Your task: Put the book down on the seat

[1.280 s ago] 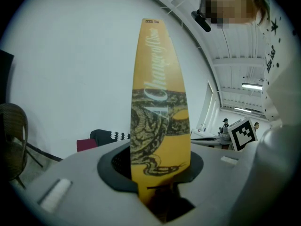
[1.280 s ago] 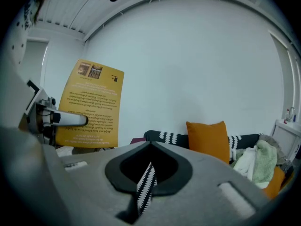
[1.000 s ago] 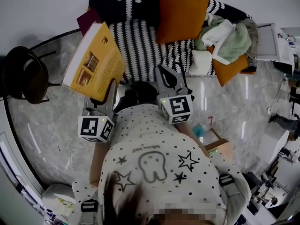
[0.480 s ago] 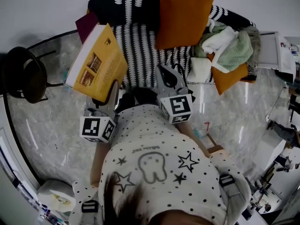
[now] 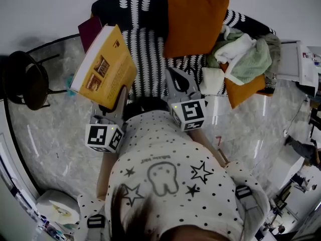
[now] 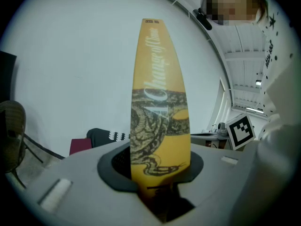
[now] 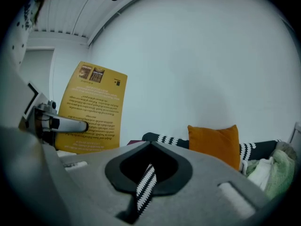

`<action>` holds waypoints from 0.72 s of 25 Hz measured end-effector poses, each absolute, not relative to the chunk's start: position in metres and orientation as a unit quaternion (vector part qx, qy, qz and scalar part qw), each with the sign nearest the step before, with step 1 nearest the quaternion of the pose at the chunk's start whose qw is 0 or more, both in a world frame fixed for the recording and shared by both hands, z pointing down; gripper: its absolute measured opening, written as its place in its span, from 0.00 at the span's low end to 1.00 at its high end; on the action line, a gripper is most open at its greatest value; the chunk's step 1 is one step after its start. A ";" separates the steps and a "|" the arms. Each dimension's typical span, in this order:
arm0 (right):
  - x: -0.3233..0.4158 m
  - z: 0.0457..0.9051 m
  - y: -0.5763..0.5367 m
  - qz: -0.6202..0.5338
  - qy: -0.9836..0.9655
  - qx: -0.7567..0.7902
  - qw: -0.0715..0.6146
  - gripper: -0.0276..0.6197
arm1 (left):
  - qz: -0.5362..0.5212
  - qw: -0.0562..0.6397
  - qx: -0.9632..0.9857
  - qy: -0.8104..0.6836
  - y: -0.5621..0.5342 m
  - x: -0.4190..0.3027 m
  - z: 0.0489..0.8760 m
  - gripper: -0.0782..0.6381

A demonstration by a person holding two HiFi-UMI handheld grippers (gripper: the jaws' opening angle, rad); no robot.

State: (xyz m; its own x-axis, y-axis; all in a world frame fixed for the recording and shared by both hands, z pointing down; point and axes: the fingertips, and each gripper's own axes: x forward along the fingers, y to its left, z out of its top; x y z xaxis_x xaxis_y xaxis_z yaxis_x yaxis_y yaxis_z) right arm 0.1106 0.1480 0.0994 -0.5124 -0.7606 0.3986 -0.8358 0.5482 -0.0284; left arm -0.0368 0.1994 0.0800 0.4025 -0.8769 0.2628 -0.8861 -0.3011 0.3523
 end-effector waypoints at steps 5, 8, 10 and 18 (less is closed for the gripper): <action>0.113 0.087 0.142 0.112 -0.869 0.451 0.173 0.04 | 0.017 0.236 0.798 -0.554 0.203 -0.034 0.070 0.31; 0.121 0.105 0.136 0.113 -0.869 0.446 0.180 0.04 | 0.015 0.245 0.791 -0.560 0.201 -0.030 0.086 0.31; 0.126 0.114 0.133 0.117 -0.870 0.442 0.183 0.04 | 0.013 0.252 0.788 -0.561 0.198 -0.025 0.091 0.31; 0.136 0.111 0.115 0.129 -0.866 0.448 0.182 0.04 | 0.021 0.260 0.802 -0.537 0.177 -0.007 0.089 0.31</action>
State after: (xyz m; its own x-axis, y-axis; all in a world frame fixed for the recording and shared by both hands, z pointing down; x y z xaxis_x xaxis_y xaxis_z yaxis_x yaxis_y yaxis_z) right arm 0.1363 0.1151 0.1111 -0.5323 -0.7286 0.4310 -0.8226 0.5655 -0.0600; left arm -0.0072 0.1768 0.0888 0.4220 -0.8507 0.3135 -0.8726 -0.2874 0.3949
